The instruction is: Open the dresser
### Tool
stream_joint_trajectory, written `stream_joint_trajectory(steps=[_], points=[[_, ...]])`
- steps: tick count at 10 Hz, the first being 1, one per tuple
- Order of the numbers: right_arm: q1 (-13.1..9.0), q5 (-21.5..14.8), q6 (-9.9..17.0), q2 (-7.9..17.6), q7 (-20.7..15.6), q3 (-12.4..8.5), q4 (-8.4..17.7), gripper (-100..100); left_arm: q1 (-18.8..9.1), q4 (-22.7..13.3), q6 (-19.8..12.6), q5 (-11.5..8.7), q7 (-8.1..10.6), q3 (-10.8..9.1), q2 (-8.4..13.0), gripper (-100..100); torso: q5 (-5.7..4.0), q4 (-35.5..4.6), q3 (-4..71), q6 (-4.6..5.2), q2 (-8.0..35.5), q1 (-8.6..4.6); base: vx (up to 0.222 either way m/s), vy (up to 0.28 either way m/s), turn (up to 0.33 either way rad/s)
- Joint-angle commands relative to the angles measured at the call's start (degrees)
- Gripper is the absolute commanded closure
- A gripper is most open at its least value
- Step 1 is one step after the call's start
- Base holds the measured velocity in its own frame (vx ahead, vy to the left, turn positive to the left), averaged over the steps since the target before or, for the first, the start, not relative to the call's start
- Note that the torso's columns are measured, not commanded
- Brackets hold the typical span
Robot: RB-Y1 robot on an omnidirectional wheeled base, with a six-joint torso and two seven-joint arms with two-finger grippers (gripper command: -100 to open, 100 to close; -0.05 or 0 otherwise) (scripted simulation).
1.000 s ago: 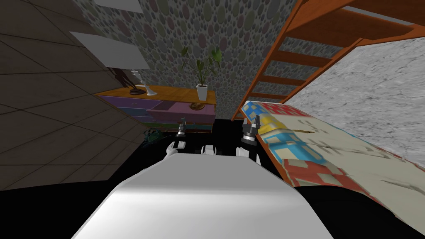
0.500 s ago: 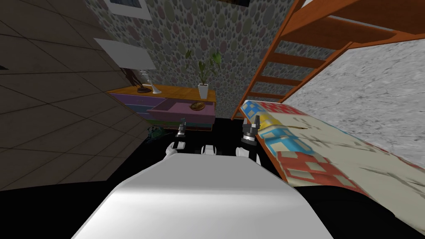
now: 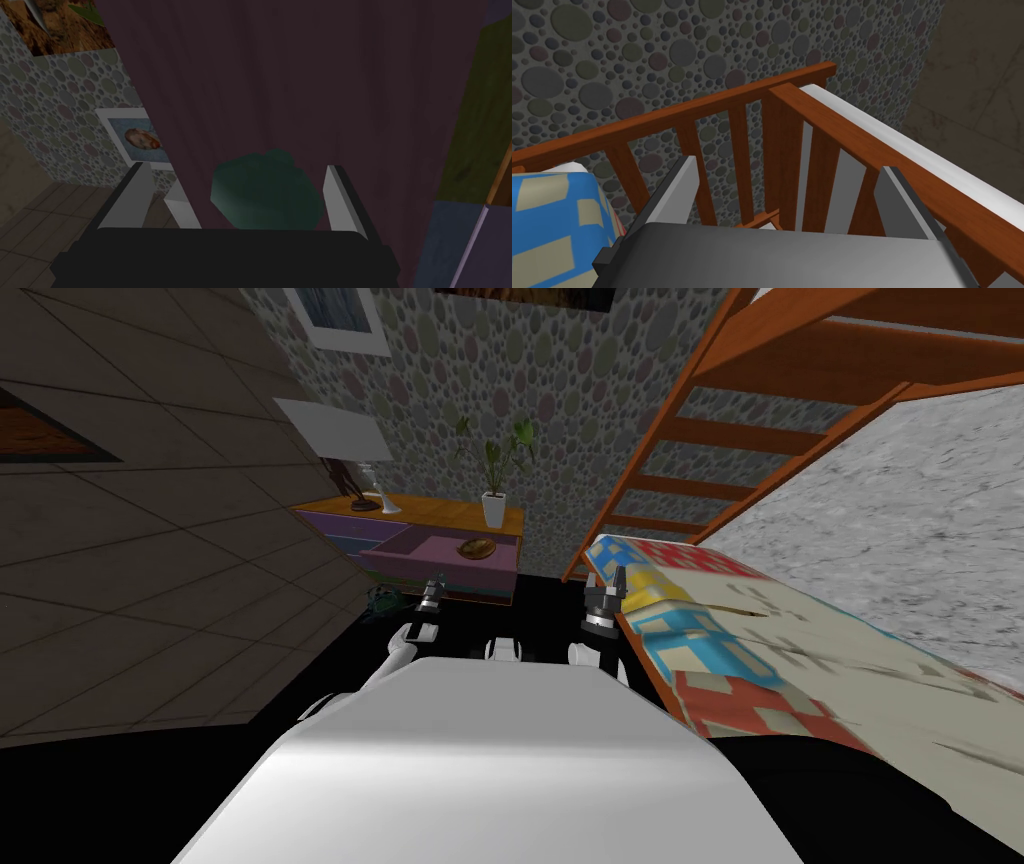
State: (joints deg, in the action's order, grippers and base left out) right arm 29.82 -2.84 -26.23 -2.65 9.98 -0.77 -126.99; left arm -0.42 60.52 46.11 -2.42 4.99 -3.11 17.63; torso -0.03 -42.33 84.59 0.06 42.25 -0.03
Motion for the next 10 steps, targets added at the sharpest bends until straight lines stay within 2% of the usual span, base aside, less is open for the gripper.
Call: stream_joint_trajectory(steps=[1,3,4,5,10], points=[[0.00,0.00,0.00,0.00,0.00,0.00,0.00,0,-0.14,2.17,-1.86,-0.05,3.17,0.99,2.87,-100,0.01,-0.04,-0.09,-0.01,0.15,0.03,0.013,-0.089,0.129],[0.00,0.00,0.00,0.00,0.00,0.00,0.00,0,-0.27,3.76,-3.35,-0.11,5.51,1.71,5.11,-100,-0.15,-0.22,-0.19,-0.05,0.34,-0.15,0.018,-0.083,0.125],[-0.01,0.00,0.00,0.00,0.00,0.00,0.00,0,-0.02,2.45,-2.82,-0.05,4.71,1.68,4.33,-100,-0.26,-0.34,-0.23,-0.11,0.43,-0.21,0.009,-0.032,0.035],[-0.01,0.00,0.00,0.01,0.00,0.00,0.00,0,0.06,2.41,-3.11,-0.07,5.01,1.68,4.49,0,-0.16,-0.26,-0.25,-0.01,0.44,-0.13,0.006,-0.002,0.003],[-0.01,0.00,0.00,0.01,0.00,-0.01,0.00,0,0.40,2.02,-3.47,-0.05,4.99,1.75,4.40,0,-0.03,-0.03,-0.05,-0.06,0.10,-0.05,0.000,0.000,0.000]])
